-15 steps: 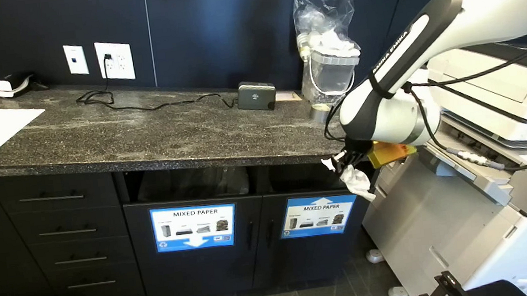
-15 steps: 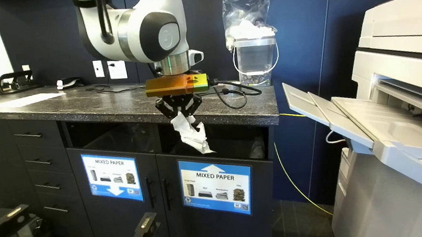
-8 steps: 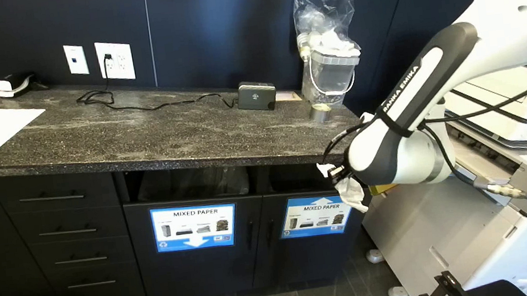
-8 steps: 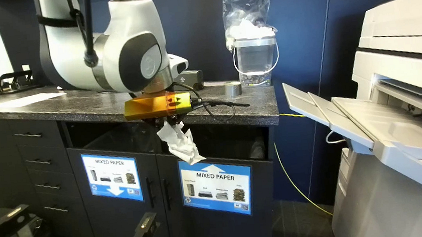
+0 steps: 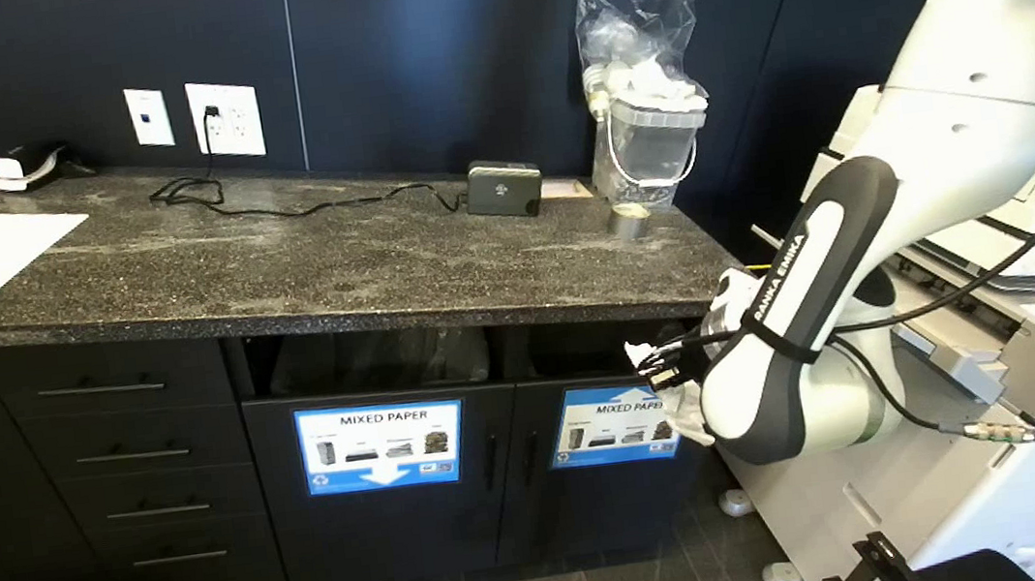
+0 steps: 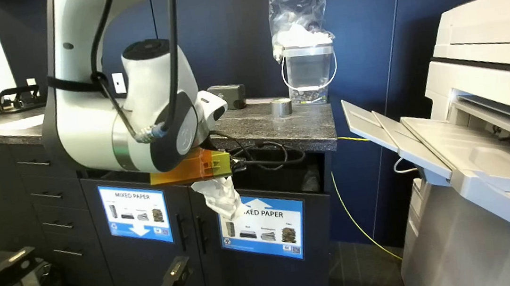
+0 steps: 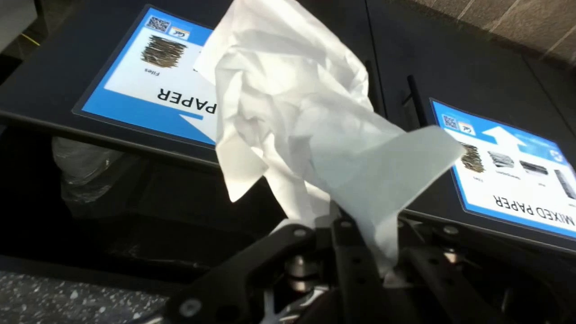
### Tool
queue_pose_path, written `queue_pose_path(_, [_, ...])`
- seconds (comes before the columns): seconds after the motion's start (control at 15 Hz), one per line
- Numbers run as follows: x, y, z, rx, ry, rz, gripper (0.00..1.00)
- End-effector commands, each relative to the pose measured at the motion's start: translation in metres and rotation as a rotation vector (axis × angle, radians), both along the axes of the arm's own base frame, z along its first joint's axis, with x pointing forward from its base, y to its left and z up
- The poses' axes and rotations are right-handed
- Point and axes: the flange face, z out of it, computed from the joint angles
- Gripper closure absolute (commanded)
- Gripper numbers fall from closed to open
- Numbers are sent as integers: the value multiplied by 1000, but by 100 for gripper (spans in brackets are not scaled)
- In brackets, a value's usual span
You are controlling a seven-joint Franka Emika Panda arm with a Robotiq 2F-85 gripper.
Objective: Put the right and left white pieces of paper in the right bin respectively
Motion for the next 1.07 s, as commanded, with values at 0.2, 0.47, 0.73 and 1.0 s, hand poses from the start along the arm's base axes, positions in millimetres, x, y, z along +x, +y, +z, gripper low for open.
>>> queue_pose_path(0.2, [29,19,-60,29,-97,17,95])
queue_pose_path(0.47, [56,18,-84,44,-200,-7,95])
queue_pose_path(0.73, [83,12,-99,67,-294,-46,95])
queue_pose_path(1.0, [108,5,-110,90,-386,-90,95])
